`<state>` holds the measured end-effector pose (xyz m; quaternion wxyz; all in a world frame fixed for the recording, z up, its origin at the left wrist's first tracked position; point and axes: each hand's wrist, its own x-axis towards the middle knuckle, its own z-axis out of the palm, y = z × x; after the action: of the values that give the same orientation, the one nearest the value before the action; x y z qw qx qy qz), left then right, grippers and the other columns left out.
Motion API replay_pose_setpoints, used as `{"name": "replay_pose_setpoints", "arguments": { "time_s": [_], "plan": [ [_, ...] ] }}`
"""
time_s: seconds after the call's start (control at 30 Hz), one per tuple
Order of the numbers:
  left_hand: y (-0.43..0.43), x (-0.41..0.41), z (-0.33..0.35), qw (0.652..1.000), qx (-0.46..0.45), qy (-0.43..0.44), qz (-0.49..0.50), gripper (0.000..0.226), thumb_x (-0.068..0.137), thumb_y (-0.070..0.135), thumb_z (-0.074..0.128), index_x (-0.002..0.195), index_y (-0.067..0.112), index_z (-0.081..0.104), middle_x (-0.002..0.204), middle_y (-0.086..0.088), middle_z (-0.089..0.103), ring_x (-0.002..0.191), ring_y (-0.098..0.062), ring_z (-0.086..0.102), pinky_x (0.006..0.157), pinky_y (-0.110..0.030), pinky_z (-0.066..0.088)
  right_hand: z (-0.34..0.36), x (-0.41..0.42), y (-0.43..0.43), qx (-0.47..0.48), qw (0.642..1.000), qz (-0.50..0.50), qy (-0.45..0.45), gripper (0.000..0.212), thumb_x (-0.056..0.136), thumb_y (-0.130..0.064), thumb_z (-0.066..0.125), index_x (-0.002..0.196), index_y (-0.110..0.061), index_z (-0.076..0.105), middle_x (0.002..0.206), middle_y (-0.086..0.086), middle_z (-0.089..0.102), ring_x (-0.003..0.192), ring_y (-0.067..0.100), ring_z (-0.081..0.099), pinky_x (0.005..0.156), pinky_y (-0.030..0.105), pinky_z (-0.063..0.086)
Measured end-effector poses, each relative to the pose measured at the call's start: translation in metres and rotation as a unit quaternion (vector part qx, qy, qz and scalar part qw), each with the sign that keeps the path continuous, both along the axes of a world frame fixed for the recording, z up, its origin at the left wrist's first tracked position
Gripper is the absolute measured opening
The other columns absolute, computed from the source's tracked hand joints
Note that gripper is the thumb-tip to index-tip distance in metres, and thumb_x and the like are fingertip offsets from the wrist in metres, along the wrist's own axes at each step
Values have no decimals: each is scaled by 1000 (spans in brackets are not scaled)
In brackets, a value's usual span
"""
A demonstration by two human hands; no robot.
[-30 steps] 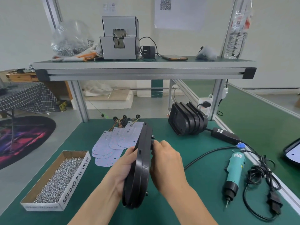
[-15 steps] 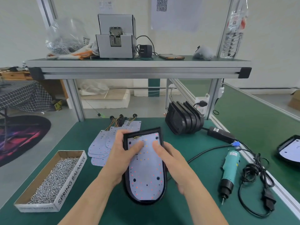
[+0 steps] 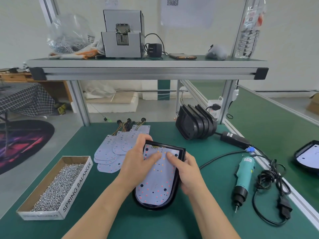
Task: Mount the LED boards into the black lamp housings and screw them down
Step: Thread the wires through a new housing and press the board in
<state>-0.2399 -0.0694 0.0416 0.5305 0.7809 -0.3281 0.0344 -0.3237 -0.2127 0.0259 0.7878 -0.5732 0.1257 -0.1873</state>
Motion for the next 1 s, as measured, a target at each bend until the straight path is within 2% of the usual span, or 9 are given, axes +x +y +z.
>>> {"name": "replay_pose_setpoints", "arguments": {
  "time_s": [0.17, 0.23, 0.43, 0.53, 0.6, 0.67, 0.77, 0.93, 1.0],
  "plan": [
    [-3, 1, -14, 1000, 5, 6, 22, 35, 84, 36, 69, 103, 45, 41, 83, 22, 61, 64, -4, 55, 58, -14, 43, -11, 3, -5, -23, 1000, 6, 11, 25, 95, -3, 62, 119, 4, 65, 114, 20, 73, 107, 37, 69, 96, 48, 56],
    [-5, 3, -21, 998, 30, 26, 40, 36, 86, 34, 69, 103, 46, 39, 84, 20, 62, 67, -5, 58, 57, -17, 44, -16, 5, -8, -29, 999, 7, 37, 22, 96, -5, 63, 118, 0, 66, 112, 16, 75, 107, 36, 70, 95, 47, 56],
    [10, 20, -27, 979, 116, 156, 64, 30, 97, 55, 43, 126, 47, 44, 97, 11, 62, 92, -9, 60, 81, -35, 47, -37, 4, -21, -47, 991, -29, 119, 19, 98, -6, 62, 116, -4, 67, 113, 11, 75, 108, 31, 70, 99, 51, 53],
    [40, 42, -26, 967, 129, 131, 176, 14, 98, 32, 49, 95, 26, 62, 88, 7, 65, 86, -23, 64, 79, -37, 54, -46, 4, -28, -63, 985, -46, 151, 22, 97, -6, 63, 118, -7, 63, 118, 9, 73, 109, 28, 69, 100, 49, 53],
    [65, 58, -28, 950, 166, 77, 252, 20, 93, 13, 54, 84, 24, 69, 85, 4, 70, 81, -26, 61, 68, -30, 47, -47, 5, -28, -71, 984, -49, 159, 21, 96, -6, 64, 116, -9, 63, 117, 7, 73, 107, 26, 70, 99, 48, 54],
    [92, 73, -30, 925, 190, 46, 326, 24, 91, 4, 55, 91, 17, 75, 95, -3, 74, 82, -24, 56, 72, -28, 41, -48, 7, -27, -76, 982, -57, 163, 20, 95, -7, 65, 114, -10, 64, 116, 6, 72, 107, 25, 69, 99, 48, 54],
    [132, 91, -33, 885, 237, 28, 401, 30, 86, -2, 53, 91, 16, 77, 98, -12, 74, 83, -32, 58, 77, -35, 47, -51, 7, -27, -76, 982, -68, 162, 18, 94, -7, 66, 111, -11, 63, 113, 6, 72, 106, 26, 69, 97, 49, 54],
    [165, 105, -39, 822, 459, 50, 335, 13, 84, 17, 66, 79, 21, 77, 91, -1, 74, 80, -26, 65, 69, -29, 52, -54, 6, -29, -77, 981, -73, 163, 16, 93, -9, 67, 108, -13, 64, 110, 4, 73, 102, 24, 70, 92, 43, 57],
    [166, 106, -41, 817, 483, 51, 311, 17, 85, 19, 64, 75, 26, 77, 88, 5, 73, 79, -20, 64, 66, -26, 50, -54, 7, -30, -81, 980, -75, 165, 15, 93, -11, 67, 107, -14, 65, 108, 3, 73, 99, 23, 70, 90, 41, 57]
  ]
}}
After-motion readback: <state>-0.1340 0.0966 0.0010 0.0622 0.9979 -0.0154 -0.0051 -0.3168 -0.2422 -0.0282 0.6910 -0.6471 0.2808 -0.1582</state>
